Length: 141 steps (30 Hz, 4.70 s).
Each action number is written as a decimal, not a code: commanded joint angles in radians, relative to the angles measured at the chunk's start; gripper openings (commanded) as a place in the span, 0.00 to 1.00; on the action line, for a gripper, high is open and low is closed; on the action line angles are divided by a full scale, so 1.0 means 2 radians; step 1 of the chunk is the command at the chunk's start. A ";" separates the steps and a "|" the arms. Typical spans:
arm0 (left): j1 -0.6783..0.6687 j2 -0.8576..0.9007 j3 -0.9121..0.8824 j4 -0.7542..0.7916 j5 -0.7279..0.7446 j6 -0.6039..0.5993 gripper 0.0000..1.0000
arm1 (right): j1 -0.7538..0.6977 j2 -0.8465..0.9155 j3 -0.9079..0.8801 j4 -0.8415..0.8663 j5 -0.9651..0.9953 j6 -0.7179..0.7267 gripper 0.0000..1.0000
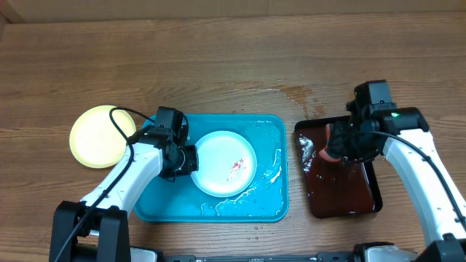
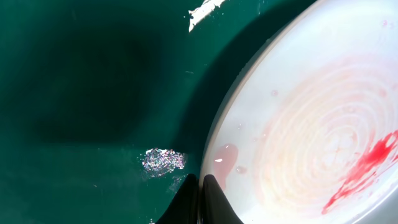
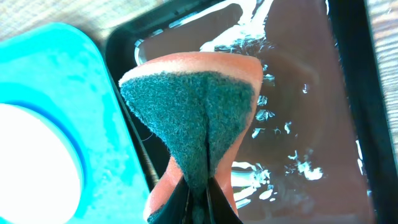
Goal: Clean dirty plates on tray and stack at the side
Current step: 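Carry the sponge with the right gripper onto the white plate, then scrub the white plate with the sponge in the right gripper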
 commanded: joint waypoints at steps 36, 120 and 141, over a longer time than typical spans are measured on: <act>-0.003 0.003 0.010 0.014 0.032 0.035 0.04 | 0.265 0.011 -0.034 0.176 -0.163 0.069 0.04; -0.085 0.061 0.011 0.062 0.088 -0.031 0.04 | 0.304 0.209 0.040 0.122 -0.094 0.122 0.04; -0.085 0.061 0.011 0.067 0.100 -0.035 0.04 | 0.271 0.210 0.040 0.088 -0.020 0.075 0.04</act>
